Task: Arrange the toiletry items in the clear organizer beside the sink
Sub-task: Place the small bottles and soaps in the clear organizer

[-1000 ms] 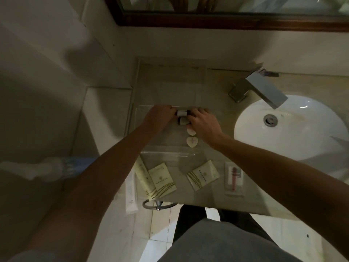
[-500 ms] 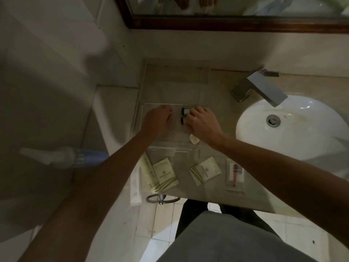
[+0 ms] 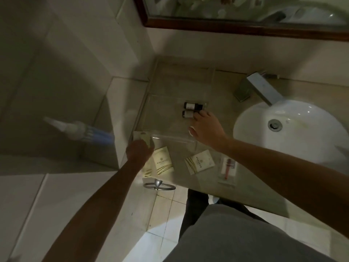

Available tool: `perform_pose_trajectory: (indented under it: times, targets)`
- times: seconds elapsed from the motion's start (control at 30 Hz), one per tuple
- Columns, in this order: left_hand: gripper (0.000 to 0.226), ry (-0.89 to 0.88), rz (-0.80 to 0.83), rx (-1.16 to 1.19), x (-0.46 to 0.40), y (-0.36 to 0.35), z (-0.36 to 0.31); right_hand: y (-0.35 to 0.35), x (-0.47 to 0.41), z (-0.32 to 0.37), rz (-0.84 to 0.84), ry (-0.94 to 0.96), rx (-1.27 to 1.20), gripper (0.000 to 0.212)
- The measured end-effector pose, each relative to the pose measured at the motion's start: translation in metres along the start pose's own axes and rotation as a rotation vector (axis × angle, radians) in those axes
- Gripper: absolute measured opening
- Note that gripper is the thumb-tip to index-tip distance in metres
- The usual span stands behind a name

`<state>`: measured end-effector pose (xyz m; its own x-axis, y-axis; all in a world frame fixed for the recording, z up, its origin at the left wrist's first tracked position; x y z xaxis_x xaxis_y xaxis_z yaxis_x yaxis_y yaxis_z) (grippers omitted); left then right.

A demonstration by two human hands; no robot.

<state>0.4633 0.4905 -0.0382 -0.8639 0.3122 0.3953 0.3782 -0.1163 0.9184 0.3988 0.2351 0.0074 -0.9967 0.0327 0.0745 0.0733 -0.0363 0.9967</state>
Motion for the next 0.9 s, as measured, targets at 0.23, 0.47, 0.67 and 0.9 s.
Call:
perform_pose_trajectory:
  times: [0.23, 0.47, 0.67, 0.9]
  targets:
    - [0.011, -0.099, -0.048, -0.062, 0.002, 0.012, -0.004, -0.005, 0.018, -0.023, 0.025, -0.014, -0.012, 0.039]
    - [0.045, -0.315, 0.041, 0.051, 0.010, -0.017, -0.011, -0.007, 0.018, -0.025, 0.020, -0.001, -0.009, 0.035]
    - [0.056, -0.333, 0.094, 0.140, 0.003, -0.024, -0.017, -0.010, 0.016, -0.023, 0.013, 0.012, -0.019, 0.034]
    - [0.063, -0.742, -0.076, -0.065, 0.013, 0.005, -0.050, -0.009, 0.014, -0.032, -0.001, -0.029, -0.033, 0.033]
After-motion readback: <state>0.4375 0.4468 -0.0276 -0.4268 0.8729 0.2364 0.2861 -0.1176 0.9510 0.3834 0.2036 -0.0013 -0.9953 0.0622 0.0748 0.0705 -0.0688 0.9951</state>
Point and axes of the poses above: each hand's wrist, its own x-axis away from the middle knuckle, its own y-axis out of the back of the hand, z = x × y, the point moved 5 cm from there along -x, towards the middle knuckle, and after that the axes turned 6 degrees about -y, right-handed, at the moved point
